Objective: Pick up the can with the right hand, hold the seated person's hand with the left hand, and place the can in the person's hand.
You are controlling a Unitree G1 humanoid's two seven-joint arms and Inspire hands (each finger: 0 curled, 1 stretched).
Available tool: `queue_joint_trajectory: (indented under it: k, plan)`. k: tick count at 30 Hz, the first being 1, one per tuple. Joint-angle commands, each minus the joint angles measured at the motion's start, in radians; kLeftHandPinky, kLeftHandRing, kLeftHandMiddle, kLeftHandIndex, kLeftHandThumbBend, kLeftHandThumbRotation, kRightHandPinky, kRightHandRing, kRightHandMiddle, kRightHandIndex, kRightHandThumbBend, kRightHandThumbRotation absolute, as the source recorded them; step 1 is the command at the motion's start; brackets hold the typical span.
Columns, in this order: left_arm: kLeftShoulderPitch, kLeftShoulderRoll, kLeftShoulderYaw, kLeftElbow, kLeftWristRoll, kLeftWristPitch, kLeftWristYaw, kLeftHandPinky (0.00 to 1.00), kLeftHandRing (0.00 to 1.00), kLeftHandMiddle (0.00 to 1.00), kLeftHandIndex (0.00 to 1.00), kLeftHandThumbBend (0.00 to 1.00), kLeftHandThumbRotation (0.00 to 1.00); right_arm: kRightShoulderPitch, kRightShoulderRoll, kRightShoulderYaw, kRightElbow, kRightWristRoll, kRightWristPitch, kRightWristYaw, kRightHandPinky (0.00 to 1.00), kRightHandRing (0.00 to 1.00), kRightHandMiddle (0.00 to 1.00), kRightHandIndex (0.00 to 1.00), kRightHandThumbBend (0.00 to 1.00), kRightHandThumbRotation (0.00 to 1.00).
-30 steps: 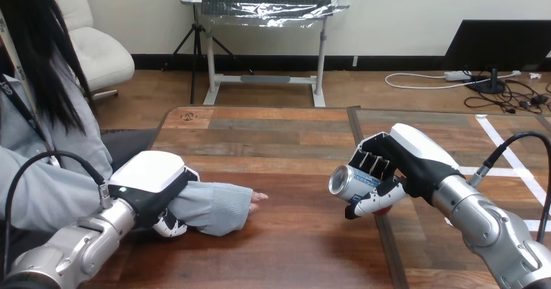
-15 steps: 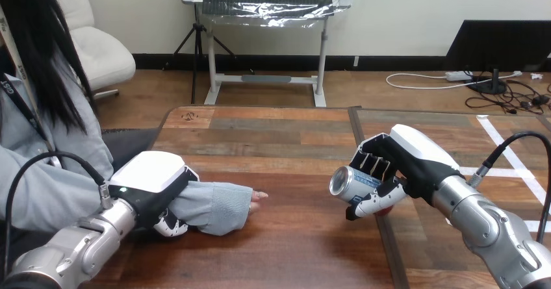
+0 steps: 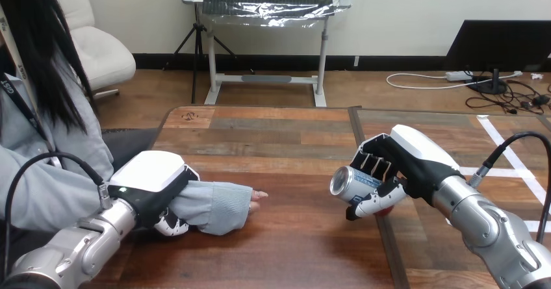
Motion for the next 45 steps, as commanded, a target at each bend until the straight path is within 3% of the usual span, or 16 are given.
queue_joint_trajectory:
  k: [1, 10, 21, 45]
  plan:
    - [-0.005, -0.010, 0.003, -0.046, -0.020, -0.007, 0.008, 0.39, 0.42, 0.46, 0.49, 0.84, 0.00, -0.078, -0.009, -0.025, -0.036, 0.009, -0.006, -0.007, 0.40, 0.43, 0.49, 0.48, 0.84, 0.00]
    - [0.001, -0.006, 0.014, -0.065, -0.034, -0.035, 0.034, 0.38, 0.40, 0.45, 0.48, 0.86, 0.00, -0.081, -0.003, -0.023, -0.030, 0.008, -0.014, -0.012, 0.41, 0.44, 0.50, 0.48, 0.84, 0.00]
    - [0.008, 0.004, 0.023, -0.107, -0.054, -0.051, 0.026, 0.36, 0.39, 0.43, 0.46, 0.86, 0.00, -0.089, 0.004, -0.019, -0.031, 0.009, -0.009, -0.001, 0.43, 0.46, 0.50, 0.48, 0.83, 0.00]
    - [0.049, 0.022, 0.069, -0.284, -0.104, -0.036, -0.051, 0.37, 0.39, 0.44, 0.46, 0.87, 0.00, -0.118, 0.021, 0.006, -0.030, -0.039, 0.003, -0.013, 0.50, 0.49, 0.51, 0.49, 0.84, 0.00]
